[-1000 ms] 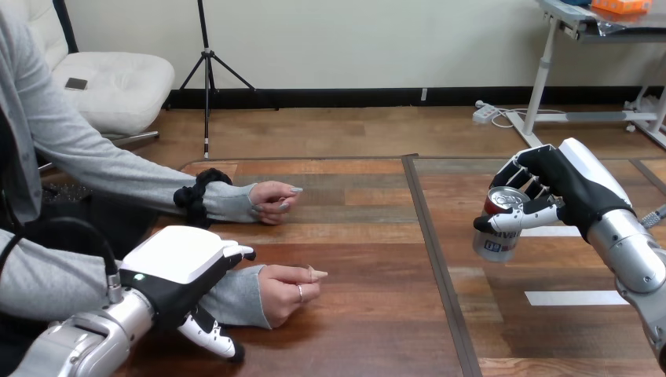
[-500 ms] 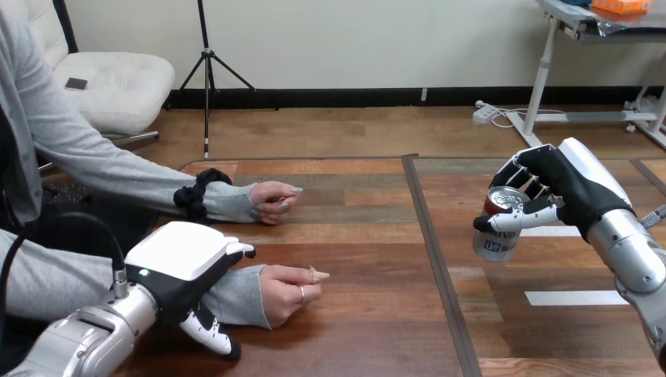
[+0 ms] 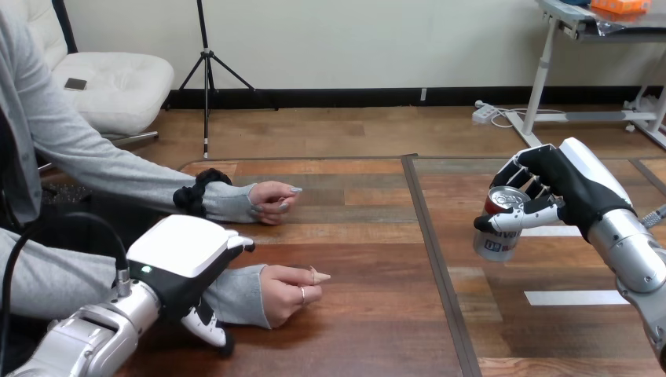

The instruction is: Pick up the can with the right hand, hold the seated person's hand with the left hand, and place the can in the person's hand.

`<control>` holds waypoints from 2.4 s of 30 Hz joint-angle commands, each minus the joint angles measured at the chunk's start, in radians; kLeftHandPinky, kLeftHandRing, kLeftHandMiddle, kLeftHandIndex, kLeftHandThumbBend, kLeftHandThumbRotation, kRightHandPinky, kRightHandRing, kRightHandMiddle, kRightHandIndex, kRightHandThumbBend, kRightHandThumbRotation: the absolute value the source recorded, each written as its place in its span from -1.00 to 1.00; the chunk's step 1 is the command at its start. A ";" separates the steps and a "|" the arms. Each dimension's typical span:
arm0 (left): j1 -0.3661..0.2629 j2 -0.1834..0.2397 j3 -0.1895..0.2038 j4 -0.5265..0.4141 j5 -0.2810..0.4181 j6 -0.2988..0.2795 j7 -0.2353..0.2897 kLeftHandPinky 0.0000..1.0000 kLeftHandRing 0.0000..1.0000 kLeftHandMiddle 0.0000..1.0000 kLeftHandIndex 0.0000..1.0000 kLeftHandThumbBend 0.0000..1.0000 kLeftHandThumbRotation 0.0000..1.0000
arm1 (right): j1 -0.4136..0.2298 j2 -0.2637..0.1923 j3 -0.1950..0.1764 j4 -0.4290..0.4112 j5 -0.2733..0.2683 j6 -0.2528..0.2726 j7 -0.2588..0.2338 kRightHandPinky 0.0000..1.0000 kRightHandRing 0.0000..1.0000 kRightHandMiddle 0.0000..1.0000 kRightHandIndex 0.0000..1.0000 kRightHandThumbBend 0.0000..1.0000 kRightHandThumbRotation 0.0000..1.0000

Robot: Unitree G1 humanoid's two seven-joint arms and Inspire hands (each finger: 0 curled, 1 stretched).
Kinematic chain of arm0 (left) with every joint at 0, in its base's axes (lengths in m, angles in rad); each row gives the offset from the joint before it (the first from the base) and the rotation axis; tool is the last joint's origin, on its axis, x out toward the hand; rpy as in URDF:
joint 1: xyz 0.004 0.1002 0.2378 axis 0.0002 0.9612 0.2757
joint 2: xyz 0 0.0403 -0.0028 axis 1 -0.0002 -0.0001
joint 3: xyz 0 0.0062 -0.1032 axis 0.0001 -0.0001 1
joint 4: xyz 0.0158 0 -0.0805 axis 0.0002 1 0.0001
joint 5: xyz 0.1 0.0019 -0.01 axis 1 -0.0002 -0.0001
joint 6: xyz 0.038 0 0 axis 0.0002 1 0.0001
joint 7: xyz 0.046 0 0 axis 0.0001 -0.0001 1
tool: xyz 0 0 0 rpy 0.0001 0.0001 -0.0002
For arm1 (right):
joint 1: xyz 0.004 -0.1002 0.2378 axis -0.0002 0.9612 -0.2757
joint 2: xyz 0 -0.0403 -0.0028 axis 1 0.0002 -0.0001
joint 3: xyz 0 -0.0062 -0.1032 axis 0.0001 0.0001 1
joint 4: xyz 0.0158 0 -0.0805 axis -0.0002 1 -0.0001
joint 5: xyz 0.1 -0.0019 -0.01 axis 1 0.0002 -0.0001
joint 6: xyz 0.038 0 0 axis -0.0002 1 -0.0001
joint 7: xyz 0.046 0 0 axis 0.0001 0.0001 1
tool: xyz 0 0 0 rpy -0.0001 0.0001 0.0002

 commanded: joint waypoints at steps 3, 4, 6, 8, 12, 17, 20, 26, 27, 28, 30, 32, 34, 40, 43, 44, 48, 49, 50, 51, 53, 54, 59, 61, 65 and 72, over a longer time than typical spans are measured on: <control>-0.051 0.028 -0.017 0.015 0.065 0.065 0.026 0.45 0.66 0.73 0.67 1.00 -0.55 | -0.074 -0.034 -0.030 -0.051 0.026 -0.029 -0.003 -0.34 -0.25 -0.18 -0.17 0.45 -1.00; -0.051 0.027 -0.018 0.015 0.067 0.070 0.025 0.45 0.66 0.73 0.67 1.00 -0.55 | -0.074 -0.034 -0.030 -0.051 0.026 -0.028 -0.003 -0.34 -0.25 -0.18 -0.17 0.45 -1.00; -0.051 0.026 -0.019 0.013 0.072 0.081 0.023 0.44 0.65 0.72 0.67 1.00 -0.55 | -0.074 -0.034 -0.030 -0.050 0.027 -0.030 -0.002 -0.34 -0.25 -0.18 -0.17 0.45 -1.00; -0.050 0.026 -0.020 0.011 0.077 0.089 0.024 0.44 0.64 0.71 0.66 1.00 -0.56 | -0.074 -0.034 -0.031 -0.049 0.028 -0.032 -0.002 -0.34 -0.25 -0.18 -0.17 0.45 -1.00; -0.053 0.023 -0.019 0.008 0.077 0.104 0.015 0.42 0.61 0.67 0.64 1.00 -0.58 | -0.073 -0.033 -0.031 -0.054 0.027 -0.031 -0.003 -0.34 -0.25 -0.18 -0.17 0.45 -1.00; -0.059 0.024 -0.025 0.011 0.078 0.118 0.000 0.40 0.55 0.61 0.59 1.00 -0.59 | -0.072 -0.034 -0.029 -0.058 0.024 -0.032 -0.006 -0.36 -0.27 -0.19 -0.17 0.44 -1.00; -0.063 0.026 -0.026 0.010 0.071 0.121 -0.017 0.38 0.53 0.58 0.57 1.00 -0.59 | -0.072 -0.035 -0.029 -0.057 0.023 -0.034 -0.007 -0.36 -0.27 -0.19 -0.17 0.44 -1.00; -0.067 0.023 -0.023 0.011 0.053 0.126 -0.043 0.33 0.49 0.52 0.51 1.00 -0.61 | -0.074 -0.036 -0.028 -0.054 0.021 -0.035 -0.008 -0.36 -0.27 -0.20 -0.17 0.44 -1.00; -0.069 0.022 -0.023 0.010 0.050 0.130 -0.054 0.33 0.48 0.52 0.51 1.00 -0.61 | -0.074 -0.036 -0.028 -0.053 0.021 -0.034 -0.008 -0.36 -0.27 -0.20 -0.17 0.44 -1.00; -0.069 0.021 -0.022 0.009 0.049 0.132 -0.061 0.32 0.48 0.51 0.50 1.00 -0.61 | -0.075 -0.036 -0.028 -0.053 0.022 -0.033 -0.007 -0.36 -0.27 -0.20 -0.17 0.44 -1.00; -0.071 0.020 -0.021 0.008 0.045 0.135 -0.071 0.30 0.47 0.51 0.49 1.00 -0.60 | -0.075 -0.036 -0.029 -0.053 0.023 -0.034 -0.006 -0.36 -0.27 -0.20 -0.17 0.44 -1.00; -0.071 0.019 -0.020 0.007 0.042 0.137 -0.076 0.27 0.46 0.50 0.48 1.00 -0.61 | -0.074 -0.036 -0.029 -0.054 0.024 -0.036 -0.005 -0.36 -0.27 -0.20 -0.17 0.44 -1.00; -0.072 0.018 -0.018 0.007 0.035 0.137 -0.081 0.25 0.45 0.49 0.47 0.99 -0.61 | -0.074 -0.037 -0.029 -0.054 0.024 -0.035 -0.004 -0.37 -0.28 -0.20 -0.17 0.44 -1.00; -0.076 0.009 -0.007 0.024 -0.022 0.133 -0.105 0.25 0.43 0.47 0.45 1.00 -0.61 | -0.073 -0.039 -0.032 -0.053 0.026 -0.043 -0.009 -0.37 -0.28 -0.20 -0.17 0.44 -1.00; -0.078 0.011 -0.005 0.029 -0.048 0.124 -0.107 0.27 0.43 0.46 0.45 1.00 -0.61 | -0.073 -0.038 -0.033 -0.052 0.026 -0.043 -0.012 -0.38 -0.29 -0.20 -0.17 0.44 -1.00; -0.078 0.011 -0.005 0.029 -0.056 0.123 -0.109 0.28 0.43 0.46 0.45 1.00 -0.60 | -0.072 -0.038 -0.034 -0.054 0.027 -0.042 -0.010 -0.38 -0.29 -0.21 -0.17 0.44 -1.00; -0.078 0.011 -0.006 0.035 -0.075 0.120 -0.103 0.28 0.42 0.46 0.44 1.00 -0.58 | -0.071 -0.039 -0.035 -0.057 0.029 -0.044 -0.010 -0.38 -0.29 -0.21 -0.17 0.44 -1.00; -0.078 0.011 -0.006 0.037 -0.078 0.119 -0.100 0.28 0.42 0.46 0.44 1.00 -0.58 | -0.071 -0.039 -0.035 -0.056 0.028 -0.045 -0.010 -0.38 -0.29 -0.21 -0.17 0.44 -1.00; -0.079 0.012 -0.007 0.040 -0.085 0.115 -0.101 0.28 0.41 0.45 0.44 1.00 -0.58 | -0.070 -0.039 -0.035 -0.057 0.028 -0.044 -0.012 -0.38 -0.29 -0.21 -0.17 0.44 -1.00; -0.080 0.012 -0.008 0.041 -0.090 0.113 -0.102 0.27 0.41 0.45 0.44 1.00 -0.58 | -0.070 -0.039 -0.035 -0.057 0.028 -0.044 -0.012 -0.38 -0.29 -0.21 -0.17 0.44 -1.00; -0.081 0.012 -0.008 0.044 -0.100 0.108 -0.099 0.25 0.39 0.44 0.43 0.99 -0.59 | -0.070 -0.038 -0.037 -0.058 0.029 -0.040 -0.013 -0.38 -0.28 -0.20 -0.17 0.45 -1.00; -0.081 0.011 -0.007 0.044 -0.104 0.106 -0.096 0.23 0.38 0.43 0.42 0.99 -0.60 | -0.070 -0.037 -0.037 -0.059 0.030 -0.037 -0.013 -0.38 -0.28 -0.21 -0.17 0.45 -1.00; -0.083 0.008 -0.013 0.043 -0.109 0.114 -0.093 0.14 0.32 0.38 0.37 0.95 -0.69 | -0.069 -0.035 -0.040 -0.061 0.035 -0.032 -0.009 -0.38 -0.28 -0.21 -0.17 0.44 -1.00; -0.083 0.008 -0.015 0.039 -0.108 0.119 -0.093 0.08 0.27 0.34 0.34 0.92 -0.76 | -0.069 -0.035 -0.041 -0.062 0.036 -0.032 -0.009 -0.38 -0.28 -0.21 -0.17 0.44 -1.00; -0.083 0.005 -0.016 0.038 -0.106 0.121 -0.085 -0.01 0.18 0.27 0.28 0.87 -0.86 | -0.069 -0.036 -0.040 -0.060 0.038 -0.035 -0.008 -0.38 -0.28 -0.21 -0.17 0.44 -1.00; -0.080 -0.007 -0.001 0.038 -0.143 0.115 -0.078 -0.14 0.00 0.09 0.12 0.74 -0.98 | -0.069 -0.037 -0.038 -0.061 0.044 -0.030 -0.005 -0.38 -0.28 -0.21 -0.17 0.43 -1.00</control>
